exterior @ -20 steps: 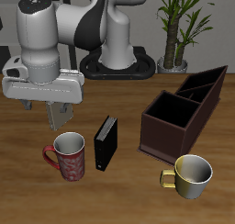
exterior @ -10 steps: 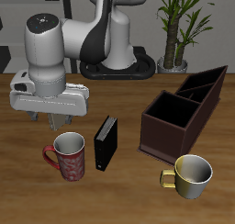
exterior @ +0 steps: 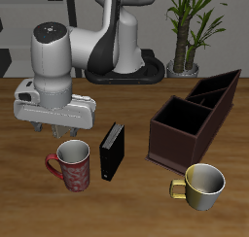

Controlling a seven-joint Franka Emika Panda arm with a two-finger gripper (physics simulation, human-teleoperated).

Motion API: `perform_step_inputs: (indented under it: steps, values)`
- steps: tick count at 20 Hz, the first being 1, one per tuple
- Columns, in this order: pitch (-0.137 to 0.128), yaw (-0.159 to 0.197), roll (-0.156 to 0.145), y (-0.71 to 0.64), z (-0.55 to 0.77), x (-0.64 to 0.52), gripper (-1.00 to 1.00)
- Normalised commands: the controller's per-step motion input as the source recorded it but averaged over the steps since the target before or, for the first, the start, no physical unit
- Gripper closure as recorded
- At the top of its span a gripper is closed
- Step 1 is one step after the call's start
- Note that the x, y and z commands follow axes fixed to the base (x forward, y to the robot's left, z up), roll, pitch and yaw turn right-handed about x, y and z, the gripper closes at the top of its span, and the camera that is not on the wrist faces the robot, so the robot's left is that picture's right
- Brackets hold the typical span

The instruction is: Place the red mug into the left desk caddy's right compartment

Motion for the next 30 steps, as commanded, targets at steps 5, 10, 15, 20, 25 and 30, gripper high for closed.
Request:
perform_step_inputs:
  steps: [5,10,15,20,25,30]
  values:
    - [0.011,-0.036,-0.012,-0.02,-0.17,0.0,-1.0]
    - [0.028,-0.034,0.003,0.0,-0.32,0.05,-1.0]
    - [0.023,-0.034,-0.006,-0.03,-0.26,0.03,-1.0]
    - [0.051,-0.034,-0.001,0.0,-0.25,0.05,-1.0]
    - [0.052,-0.104,0.018,0.06,-0.17,-0.03,-1.0]
    - [0.048,-0.119,0.017,0.14,-0.11,-0.03,1.0]
